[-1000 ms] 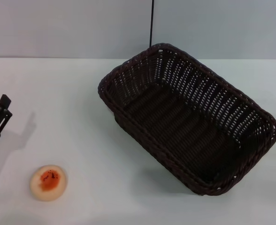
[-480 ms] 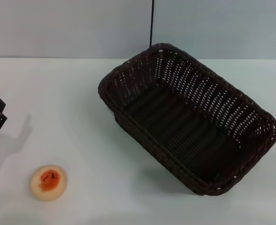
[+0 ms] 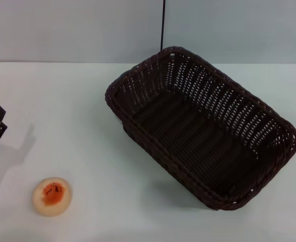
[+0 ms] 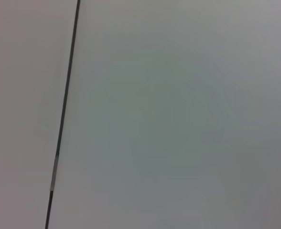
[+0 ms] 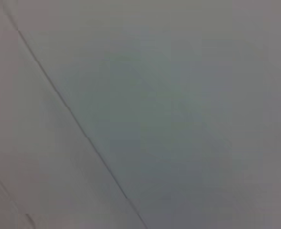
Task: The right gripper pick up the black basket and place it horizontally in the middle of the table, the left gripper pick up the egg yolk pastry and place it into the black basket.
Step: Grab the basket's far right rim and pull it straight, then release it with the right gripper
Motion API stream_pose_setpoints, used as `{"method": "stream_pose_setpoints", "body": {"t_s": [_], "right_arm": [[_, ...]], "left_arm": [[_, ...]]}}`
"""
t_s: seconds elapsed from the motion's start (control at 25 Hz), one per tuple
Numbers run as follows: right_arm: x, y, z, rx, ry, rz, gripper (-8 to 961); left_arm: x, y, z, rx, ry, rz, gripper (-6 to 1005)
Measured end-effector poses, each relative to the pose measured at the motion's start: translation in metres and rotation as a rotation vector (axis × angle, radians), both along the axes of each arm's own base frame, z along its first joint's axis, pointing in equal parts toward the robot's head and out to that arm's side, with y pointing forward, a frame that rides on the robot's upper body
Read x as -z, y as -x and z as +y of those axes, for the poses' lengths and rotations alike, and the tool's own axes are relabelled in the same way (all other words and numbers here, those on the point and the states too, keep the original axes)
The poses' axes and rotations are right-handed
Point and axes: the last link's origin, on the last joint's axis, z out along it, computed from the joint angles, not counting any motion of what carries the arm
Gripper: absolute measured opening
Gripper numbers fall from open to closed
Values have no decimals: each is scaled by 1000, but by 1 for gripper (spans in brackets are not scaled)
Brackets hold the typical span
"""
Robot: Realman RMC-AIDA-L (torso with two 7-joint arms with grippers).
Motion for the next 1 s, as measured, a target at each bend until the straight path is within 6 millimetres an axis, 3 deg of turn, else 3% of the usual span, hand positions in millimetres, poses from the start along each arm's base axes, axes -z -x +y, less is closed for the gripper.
{"method": "stream_pose_setpoints", "body": {"t_s": [0.04,0.08,0.24,0.32,0.64,1.0], "right_arm": [[-5,11,14,63,103,-98,685],[-5,11,14,63,103,-98,685],[1,44,50,127,320,-273,684],[4,51,57,137,353,-305,684],[55,71,109,240,560,-471,684],[123,89,133,157,613,-514,680]], "left_arm": [[0,-1,0,3,-2,0,833],[0,-1,1,4,-3,1,833],[1,-1,0,5,2,-1,833],[3,-1,-1,2,5,0,833],[4,0,-5,-6,14,-7,833],[12,-2,-3,-12,44,-17,832]]}}
